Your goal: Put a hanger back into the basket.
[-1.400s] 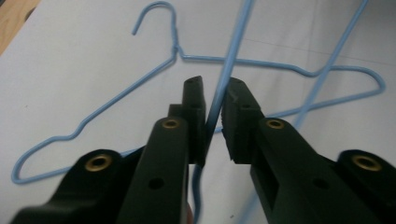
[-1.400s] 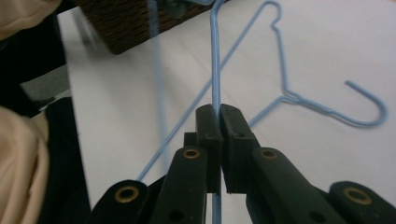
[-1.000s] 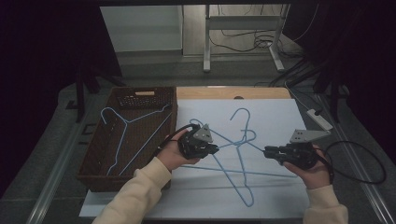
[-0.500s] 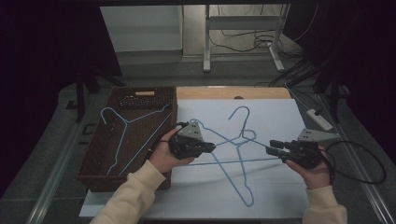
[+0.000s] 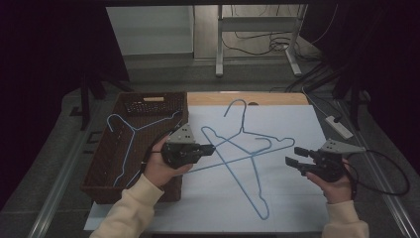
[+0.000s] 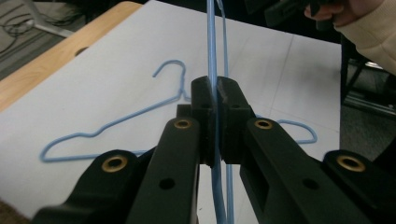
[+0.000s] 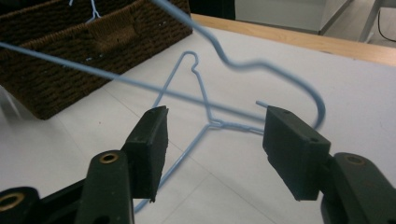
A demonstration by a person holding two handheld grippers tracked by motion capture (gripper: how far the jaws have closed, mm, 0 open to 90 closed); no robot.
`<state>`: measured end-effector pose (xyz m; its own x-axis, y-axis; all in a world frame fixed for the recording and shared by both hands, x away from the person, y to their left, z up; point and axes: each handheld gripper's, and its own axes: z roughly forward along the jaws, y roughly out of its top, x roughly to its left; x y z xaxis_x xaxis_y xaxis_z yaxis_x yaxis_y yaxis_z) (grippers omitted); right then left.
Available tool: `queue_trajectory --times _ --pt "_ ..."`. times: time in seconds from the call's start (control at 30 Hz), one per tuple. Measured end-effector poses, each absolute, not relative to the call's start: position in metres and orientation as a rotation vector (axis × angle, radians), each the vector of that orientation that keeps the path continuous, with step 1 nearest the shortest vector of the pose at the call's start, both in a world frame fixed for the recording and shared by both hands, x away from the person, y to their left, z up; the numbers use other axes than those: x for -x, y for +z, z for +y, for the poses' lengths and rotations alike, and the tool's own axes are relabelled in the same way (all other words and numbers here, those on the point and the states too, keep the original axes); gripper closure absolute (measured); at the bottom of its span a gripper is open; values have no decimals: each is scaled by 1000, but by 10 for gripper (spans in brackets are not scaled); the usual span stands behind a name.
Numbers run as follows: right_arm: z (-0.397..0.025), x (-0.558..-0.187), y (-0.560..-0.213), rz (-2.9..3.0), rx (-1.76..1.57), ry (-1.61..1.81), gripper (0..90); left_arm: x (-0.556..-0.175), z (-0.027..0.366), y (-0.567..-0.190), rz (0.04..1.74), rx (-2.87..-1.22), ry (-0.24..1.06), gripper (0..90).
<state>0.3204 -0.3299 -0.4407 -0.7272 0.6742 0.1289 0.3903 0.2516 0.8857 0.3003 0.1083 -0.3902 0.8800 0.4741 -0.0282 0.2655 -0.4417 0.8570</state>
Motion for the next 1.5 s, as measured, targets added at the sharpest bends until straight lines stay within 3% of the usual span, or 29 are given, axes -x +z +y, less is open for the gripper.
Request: queue_trajectory --times 0.67,1.5 --pt "-317 -321 -460 2302 -1020 1416 331 -282 182 -369 724 -1887 390 865" --pt "-310 -324 -468 2343 -1048 1342 319 -253 302 -385 1020 -1744 540 866"
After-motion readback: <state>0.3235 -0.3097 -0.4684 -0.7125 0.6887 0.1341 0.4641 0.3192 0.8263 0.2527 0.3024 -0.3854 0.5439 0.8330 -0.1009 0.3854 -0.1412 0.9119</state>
